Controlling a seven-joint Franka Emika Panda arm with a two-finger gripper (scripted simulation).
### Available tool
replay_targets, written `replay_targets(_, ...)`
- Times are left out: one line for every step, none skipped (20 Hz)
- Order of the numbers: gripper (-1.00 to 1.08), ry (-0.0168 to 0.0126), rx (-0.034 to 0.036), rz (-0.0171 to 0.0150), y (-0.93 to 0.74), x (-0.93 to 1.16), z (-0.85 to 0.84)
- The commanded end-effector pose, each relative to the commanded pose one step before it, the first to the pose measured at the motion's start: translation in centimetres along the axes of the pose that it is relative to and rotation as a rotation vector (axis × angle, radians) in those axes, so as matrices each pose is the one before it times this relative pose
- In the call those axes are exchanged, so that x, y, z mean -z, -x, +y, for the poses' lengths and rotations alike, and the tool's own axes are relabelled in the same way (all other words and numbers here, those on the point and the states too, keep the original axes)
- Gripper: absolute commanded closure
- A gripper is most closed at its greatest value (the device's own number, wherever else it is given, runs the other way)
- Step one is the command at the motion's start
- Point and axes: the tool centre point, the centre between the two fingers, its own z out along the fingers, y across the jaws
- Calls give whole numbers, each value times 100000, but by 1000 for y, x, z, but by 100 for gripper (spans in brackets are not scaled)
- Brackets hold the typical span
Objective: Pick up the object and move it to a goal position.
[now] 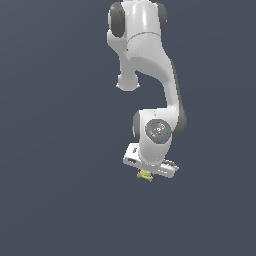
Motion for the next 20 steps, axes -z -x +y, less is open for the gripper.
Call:
replay_targets(108,-150,1900,274,-18,1100,430)
replay_targets(108,-57,1017,76,16,536,216)
replay_targets(108,-63,1119,84,17,591,240)
replay_targets(108,-68,1222,92,18,645,261)
replay_targets(108,-74,1324,100,20,699,281)
replay_targets(108,-79,1421,107,20,751,304)
replay_targets(108,-84,1517,114,21,803,324)
replay_targets(108,-90,1612,121,21,854,344)
replay_targets(108,-95,1705,128,22,904,364)
replay_targets(108,-101,1793,134,22,951,383)
replay_targets(108,-104,1833,136,22,974,392)
replay_targets(108,-105,1835,136,21,976,392)
replay_targets(108,-106,1835,135,20,977,392)
replay_targets(108,-108,1833,135,19,977,392)
replay_targets(108,-109,1833,134,19,978,391)
replay_targets(108,-111,1832,133,18,978,391)
replay_targets(108,-113,1828,133,17,977,390)
replay_targets(108,-115,1821,132,16,975,388)
replay_targets(108,-116,1817,131,15,973,387)
replay_targets(108,-118,1812,131,13,971,386)
